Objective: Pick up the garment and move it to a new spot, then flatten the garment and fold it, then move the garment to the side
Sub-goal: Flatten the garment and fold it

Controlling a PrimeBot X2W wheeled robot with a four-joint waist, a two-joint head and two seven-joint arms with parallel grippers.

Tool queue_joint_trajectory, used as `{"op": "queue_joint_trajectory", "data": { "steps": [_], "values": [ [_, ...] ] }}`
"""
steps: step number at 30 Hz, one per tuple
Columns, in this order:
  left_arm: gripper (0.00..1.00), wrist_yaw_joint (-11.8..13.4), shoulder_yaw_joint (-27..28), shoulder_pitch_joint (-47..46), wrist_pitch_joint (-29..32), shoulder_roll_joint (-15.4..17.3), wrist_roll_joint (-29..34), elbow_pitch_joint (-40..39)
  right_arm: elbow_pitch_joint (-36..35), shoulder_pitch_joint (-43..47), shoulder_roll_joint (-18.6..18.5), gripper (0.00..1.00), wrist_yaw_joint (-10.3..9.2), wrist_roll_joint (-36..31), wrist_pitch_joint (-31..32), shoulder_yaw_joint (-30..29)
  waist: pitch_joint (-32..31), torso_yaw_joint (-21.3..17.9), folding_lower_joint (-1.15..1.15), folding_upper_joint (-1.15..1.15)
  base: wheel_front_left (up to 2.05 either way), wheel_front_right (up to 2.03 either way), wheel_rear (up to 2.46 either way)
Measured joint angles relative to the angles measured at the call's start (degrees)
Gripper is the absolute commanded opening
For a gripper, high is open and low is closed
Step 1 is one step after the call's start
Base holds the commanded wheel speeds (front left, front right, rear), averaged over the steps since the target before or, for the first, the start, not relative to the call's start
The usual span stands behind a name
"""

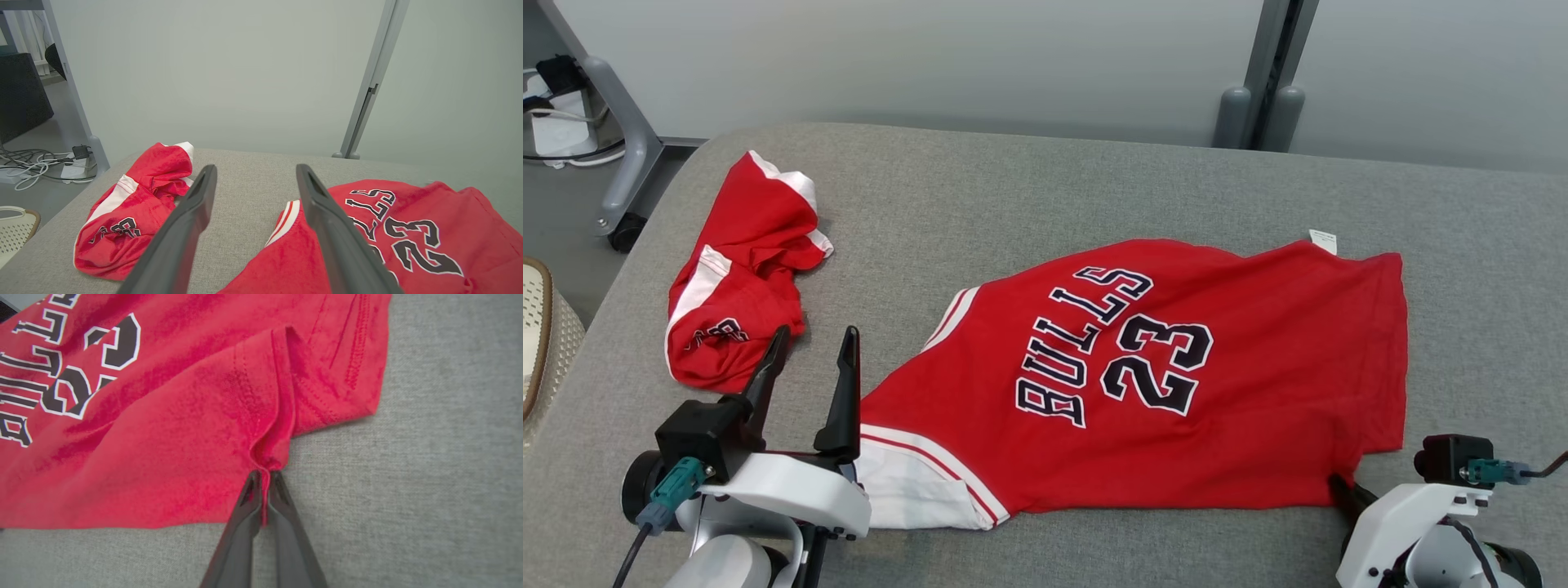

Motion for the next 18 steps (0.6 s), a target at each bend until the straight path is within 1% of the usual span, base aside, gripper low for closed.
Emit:
{"op": "queue_joint_trajectory", "data": {
  "steps": [4,6,9,11,14,18],
  "values": [
    [1.0,-0.01,-0.16,-0.01,0.01,0.01,-0.03,0.22,-0.35,-0.2,0.16,0.0,0.0,0.03,-0.04,0.53,-0.24,-0.51,0.0,0.0,0.0,0.0,0.0],
    [1.0,-0.02,-0.22,-0.01,0.01,0.03,-0.08,0.32,-1.82,0.34,0.16,0.0,0.0,0.58,0.29,0.96,-0.61,-0.95,0.0,0.0,0.0,0.0,0.0],
    [1.0,0.0,-0.25,0.12,0.01,0.05,-0.43,0.48,-5.64,2.2,0.18,0.0,0.0,3.68,2.27,2.15,-1.42,-1.83,0.0,0.0,0.0,0.0,0.0],
    [1.0,0.0,-0.29,0.42,0.01,0.15,-0.53,0.7,-8.6,4.13,-0.63,0.0,0.0,4.61,4.17,2.44,-1.94,-2.48,0.0,0.0,0.0,0.0,0.0],
    [1.0,0.01,-0.33,1.21,0.01,0.16,-0.68,0.81,-13.68,7.06,-1.71,0.0,0.0,6.93,7.36,1.62,-2.63,-3.52,0.0,0.0,0.0,0.0,0.0],
    [1.0,0.02,-0.36,1.42,0.01,0.31,-0.96,0.85,-19.16,10.49,-2.47,0.0,0.0,7.38,11.91,-0.21,-3.17,-4.78,0.0,0.0,0.0,0.0,0.0]
  ]
}}
